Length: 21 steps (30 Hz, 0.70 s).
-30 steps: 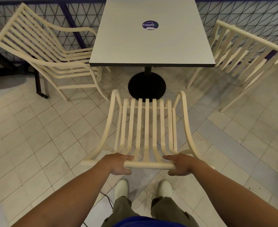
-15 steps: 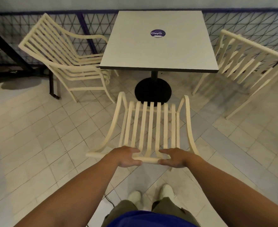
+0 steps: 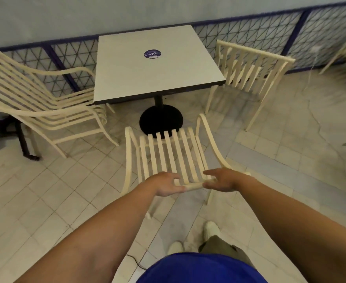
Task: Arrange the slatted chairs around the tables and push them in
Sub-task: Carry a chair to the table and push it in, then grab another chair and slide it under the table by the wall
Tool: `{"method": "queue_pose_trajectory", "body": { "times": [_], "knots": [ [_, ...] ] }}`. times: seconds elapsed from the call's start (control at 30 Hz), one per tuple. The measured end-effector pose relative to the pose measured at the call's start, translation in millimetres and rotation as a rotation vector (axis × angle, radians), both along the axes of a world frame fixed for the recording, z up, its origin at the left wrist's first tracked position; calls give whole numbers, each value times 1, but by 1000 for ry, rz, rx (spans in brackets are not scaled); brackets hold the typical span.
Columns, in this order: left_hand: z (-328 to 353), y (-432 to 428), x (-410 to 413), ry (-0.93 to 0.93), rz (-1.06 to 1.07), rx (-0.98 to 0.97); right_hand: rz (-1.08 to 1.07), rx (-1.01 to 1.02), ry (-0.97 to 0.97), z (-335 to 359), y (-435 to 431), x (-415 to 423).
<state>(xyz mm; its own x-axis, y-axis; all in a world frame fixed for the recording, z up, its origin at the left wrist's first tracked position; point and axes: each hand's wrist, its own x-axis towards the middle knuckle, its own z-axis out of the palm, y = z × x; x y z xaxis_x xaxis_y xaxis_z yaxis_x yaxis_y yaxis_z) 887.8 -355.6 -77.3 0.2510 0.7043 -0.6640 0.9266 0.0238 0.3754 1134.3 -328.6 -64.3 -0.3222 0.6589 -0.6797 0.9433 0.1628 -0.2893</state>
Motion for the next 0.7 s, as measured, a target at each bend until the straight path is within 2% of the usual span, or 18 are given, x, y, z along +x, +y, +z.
{"method": "queue_pose_trajectory", "body": {
  "times": [0.23,0.4,0.7],
  "knots": [
    [33,25,62,-18,-235,77,-188,99,7,26,-19,61],
    [48,35,139,-12,-394,97,-309,132,23,33,-40,126],
    [39,49,280,7,-454,82,-413,142,31,19,-48,260]
  ]
}}
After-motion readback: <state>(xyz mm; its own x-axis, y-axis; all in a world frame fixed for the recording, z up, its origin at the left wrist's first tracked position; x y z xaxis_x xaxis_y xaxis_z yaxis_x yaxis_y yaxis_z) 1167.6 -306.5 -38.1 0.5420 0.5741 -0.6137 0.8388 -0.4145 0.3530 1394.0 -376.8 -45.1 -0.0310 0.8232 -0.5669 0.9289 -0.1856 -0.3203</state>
